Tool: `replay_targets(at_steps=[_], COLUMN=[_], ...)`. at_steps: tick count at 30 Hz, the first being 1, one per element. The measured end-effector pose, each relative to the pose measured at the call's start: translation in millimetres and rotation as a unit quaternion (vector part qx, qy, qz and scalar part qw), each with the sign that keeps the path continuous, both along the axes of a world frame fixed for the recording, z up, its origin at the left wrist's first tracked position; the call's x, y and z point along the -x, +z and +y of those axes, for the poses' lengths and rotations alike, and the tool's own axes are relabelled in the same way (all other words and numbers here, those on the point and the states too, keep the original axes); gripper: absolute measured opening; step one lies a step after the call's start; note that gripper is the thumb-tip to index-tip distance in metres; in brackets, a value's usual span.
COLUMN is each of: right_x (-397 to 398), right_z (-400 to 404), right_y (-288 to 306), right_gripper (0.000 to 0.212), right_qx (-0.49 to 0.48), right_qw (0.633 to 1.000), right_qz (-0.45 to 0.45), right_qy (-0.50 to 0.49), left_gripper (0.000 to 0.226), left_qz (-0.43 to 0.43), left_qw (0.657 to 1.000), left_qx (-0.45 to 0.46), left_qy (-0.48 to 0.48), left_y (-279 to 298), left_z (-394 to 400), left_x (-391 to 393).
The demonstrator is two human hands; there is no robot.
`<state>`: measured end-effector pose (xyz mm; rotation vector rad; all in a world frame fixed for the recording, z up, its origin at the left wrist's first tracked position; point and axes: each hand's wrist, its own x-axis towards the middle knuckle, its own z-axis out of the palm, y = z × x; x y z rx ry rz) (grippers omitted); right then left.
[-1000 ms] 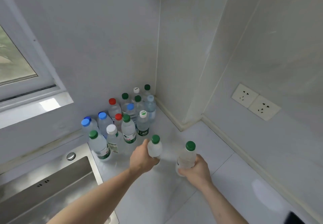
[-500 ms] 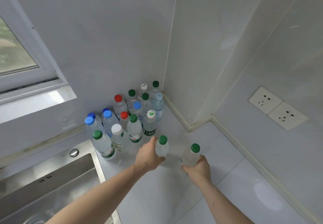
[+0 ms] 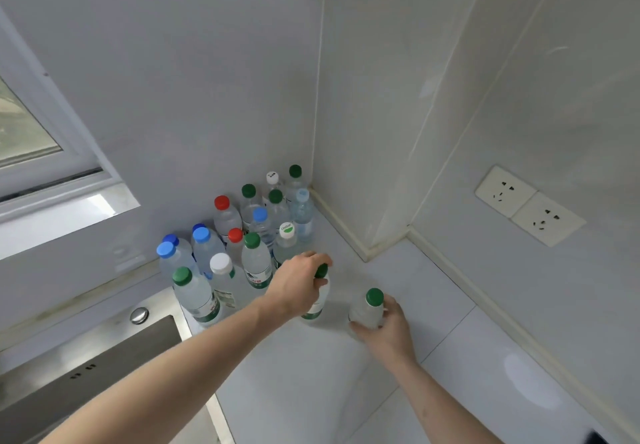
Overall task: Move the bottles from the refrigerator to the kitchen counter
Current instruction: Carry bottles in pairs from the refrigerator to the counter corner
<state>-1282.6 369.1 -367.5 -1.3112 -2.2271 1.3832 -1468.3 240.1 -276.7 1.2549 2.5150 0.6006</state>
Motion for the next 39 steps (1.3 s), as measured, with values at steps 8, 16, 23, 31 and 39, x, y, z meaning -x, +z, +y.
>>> replay_targets(at_steps=[8,16,23,31,39], right_x=[-14.6,-4.6,38.5,114.3,166.6], right_z=[14.6,22.5,49.5,77.3,91.0], right_y=[37.7,55.5,70.9,87.6,87.6], right_gripper=[0.038,0.026,0.027,0.024,0.026], right_qx=[-0.085,-0.114,-0.092,-0.113,-0.118], right_qw=[0.994,0.988,0.992,0.990,0.989], right_qz=[0.060,0.015,0.004,0.018,0.004], right_qy=[0.042,0.106,0.084,0.080,0.094], left_gripper=[0.028,0.016,0.004,0.023,0.011], left_qz=[0.068,0.116,0.122,0.102,0.128], left_qw=[0.995,0.987,0.984,0.987,0.984], left_qx=[0.071,0.112,0.113,0.108,0.118], left_qy=[-0.002,0.029,0.061,0.059,0.046], left_y=[23.1,35.6,27.6,24.9,26.7], left_z=[43.0,64.3,65.9,71.5,66.8], left_x=[30.1,48.5,62.4,76.3,82.1])
